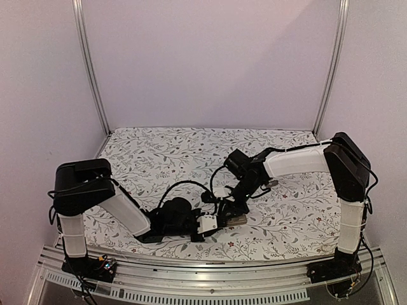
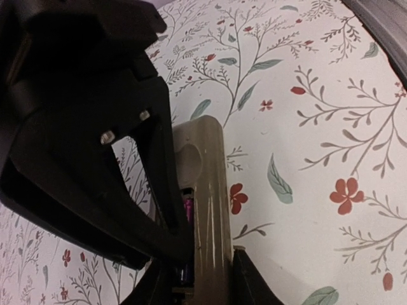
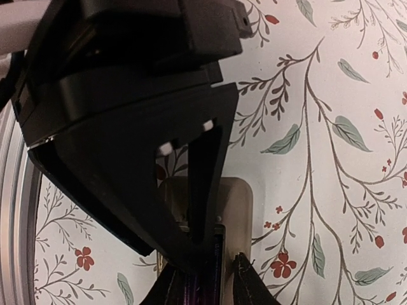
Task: Load the batteries into the remote control
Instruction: Adjust the battery in the battery compartment.
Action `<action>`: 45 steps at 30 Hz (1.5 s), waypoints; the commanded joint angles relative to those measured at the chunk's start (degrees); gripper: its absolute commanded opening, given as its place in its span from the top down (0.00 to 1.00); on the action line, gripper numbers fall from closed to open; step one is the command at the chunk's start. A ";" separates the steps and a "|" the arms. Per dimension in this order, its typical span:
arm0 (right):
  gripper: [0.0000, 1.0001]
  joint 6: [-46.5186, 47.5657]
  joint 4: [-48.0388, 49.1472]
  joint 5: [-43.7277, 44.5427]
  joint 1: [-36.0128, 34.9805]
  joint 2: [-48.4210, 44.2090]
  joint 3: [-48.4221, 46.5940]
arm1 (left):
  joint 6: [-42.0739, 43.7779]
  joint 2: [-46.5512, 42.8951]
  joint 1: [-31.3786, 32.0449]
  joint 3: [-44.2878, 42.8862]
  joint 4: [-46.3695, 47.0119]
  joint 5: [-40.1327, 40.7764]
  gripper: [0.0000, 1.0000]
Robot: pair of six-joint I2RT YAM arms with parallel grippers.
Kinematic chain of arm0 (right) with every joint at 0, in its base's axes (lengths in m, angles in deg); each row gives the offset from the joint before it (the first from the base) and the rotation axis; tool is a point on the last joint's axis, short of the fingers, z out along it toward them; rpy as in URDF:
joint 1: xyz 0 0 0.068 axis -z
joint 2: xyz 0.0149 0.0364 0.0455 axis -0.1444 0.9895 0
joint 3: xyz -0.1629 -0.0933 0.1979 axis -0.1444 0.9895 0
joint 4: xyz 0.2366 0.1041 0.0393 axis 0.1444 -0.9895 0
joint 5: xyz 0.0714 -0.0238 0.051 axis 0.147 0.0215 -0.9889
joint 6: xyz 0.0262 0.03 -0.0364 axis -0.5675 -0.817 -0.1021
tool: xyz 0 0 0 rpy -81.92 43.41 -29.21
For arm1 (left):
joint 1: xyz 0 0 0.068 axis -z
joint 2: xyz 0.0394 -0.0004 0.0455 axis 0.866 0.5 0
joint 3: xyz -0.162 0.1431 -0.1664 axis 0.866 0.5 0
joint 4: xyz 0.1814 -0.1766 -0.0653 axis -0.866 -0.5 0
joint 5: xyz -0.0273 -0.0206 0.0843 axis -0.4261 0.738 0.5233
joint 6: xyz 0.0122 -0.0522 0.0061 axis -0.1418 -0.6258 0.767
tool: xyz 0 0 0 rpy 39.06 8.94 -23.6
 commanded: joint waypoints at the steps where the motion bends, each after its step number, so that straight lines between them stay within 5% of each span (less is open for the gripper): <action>1: 0.74 -1.13 -2.02 0.87 -0.14 -0.93 1.74 | 1.80 0.61 0.22 0.40 -8.42 0.66 0.72; 12: 0.73 -1.80 -1.99 0.09 0.17 -3.60 1.73 | 1.14 1.71 0.16 -0.98 -13.10 1.41 0.76; 24: 0.72 -12.84 0.83 -3.24 2.97 -11.25 5.49 | 2.01 3.23 0.16 -3.23 -17.28 0.62 0.78; 39: 0.85 -62.10 6.46 11.09 3.16 -12.52 9.21 | 2.87 4.90 0.75 -4.48 -21.21 1.49 0.79; 45: 0.98 -81.20 14.40 8.25 2.68 -23.13 17.99 | 2.65 4.69 1.04 -4.32 -20.75 1.50 0.79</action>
